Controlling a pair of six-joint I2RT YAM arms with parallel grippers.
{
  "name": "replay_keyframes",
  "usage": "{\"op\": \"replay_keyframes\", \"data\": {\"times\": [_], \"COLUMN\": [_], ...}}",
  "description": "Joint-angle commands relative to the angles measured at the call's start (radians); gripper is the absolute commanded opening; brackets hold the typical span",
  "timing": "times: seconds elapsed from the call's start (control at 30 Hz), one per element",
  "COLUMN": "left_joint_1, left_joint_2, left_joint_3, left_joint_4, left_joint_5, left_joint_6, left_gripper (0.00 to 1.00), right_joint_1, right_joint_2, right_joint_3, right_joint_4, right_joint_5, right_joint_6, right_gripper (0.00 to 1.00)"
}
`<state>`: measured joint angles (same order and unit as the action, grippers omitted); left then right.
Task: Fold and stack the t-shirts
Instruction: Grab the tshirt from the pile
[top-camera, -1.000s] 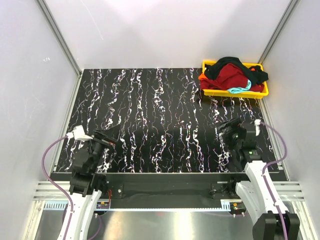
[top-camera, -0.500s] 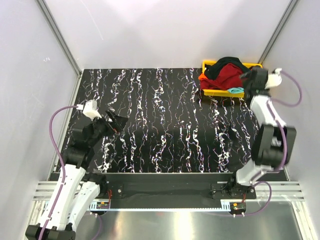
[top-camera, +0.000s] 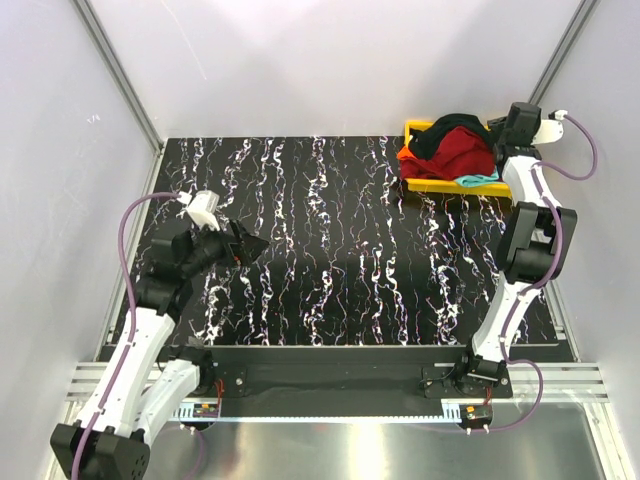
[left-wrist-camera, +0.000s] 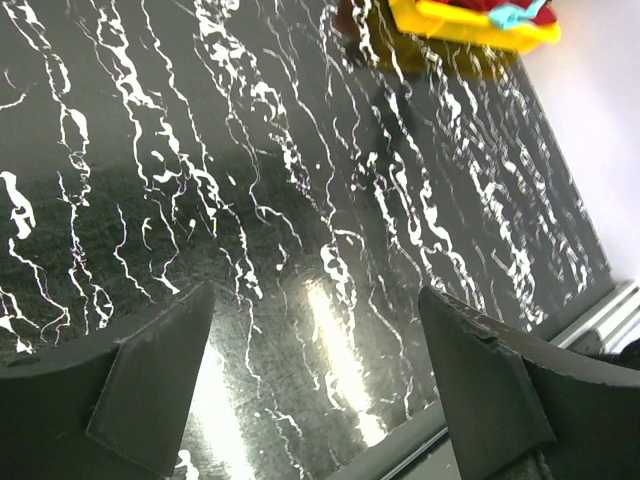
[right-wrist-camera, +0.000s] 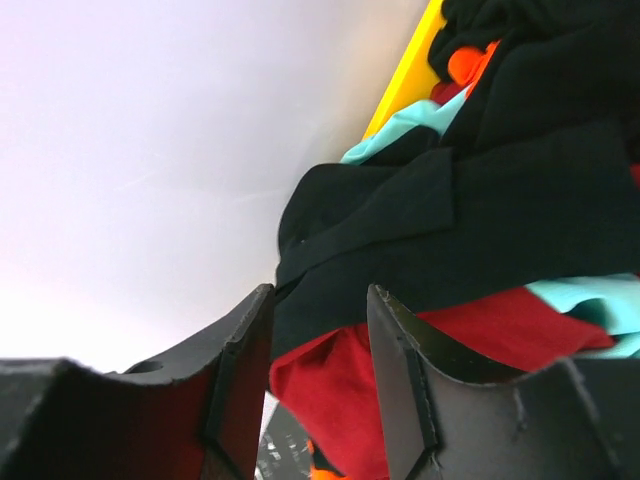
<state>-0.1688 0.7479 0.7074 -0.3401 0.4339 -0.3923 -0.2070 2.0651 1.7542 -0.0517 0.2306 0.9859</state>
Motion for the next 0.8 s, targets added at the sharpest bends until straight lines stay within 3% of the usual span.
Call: {"op": "replay_keyframes", "data": {"times": [0.0,0.17,0.27,0.77], "left_joint_1": [0.005,0.005,0.003,0.003], "left_joint_2": [0.018,0.027,0.03,0.036], "left_joint_3": [0.061,0.056,0.06,0.064], "left_joint_4": [0.056,0.044,0.033,0.006], "left_joint_5": [0.045,-0.001,-0.009,-0.037], "left_joint_6": [0.066,0.086,0.095,0.118], "left_gripper": [0.88,0.9,0.91,0.92], "right_joint_1": [-0.014,-0.067,-0.092,-0.101], "right_joint_2": [-0.011,-0.019,0.006,-0.008], "right_joint_3": [0.018,-0.059,-0.061,-0.173], "right_joint_4": [0.015,0.093,0.144,0.148], "right_joint_5": [-0.036,-0.143,-0.229,-0.237], "right_joint_6": [0.088,0.114,0.117,0.143], "right_gripper": [0.5,0.6,0.57,0.54]}}
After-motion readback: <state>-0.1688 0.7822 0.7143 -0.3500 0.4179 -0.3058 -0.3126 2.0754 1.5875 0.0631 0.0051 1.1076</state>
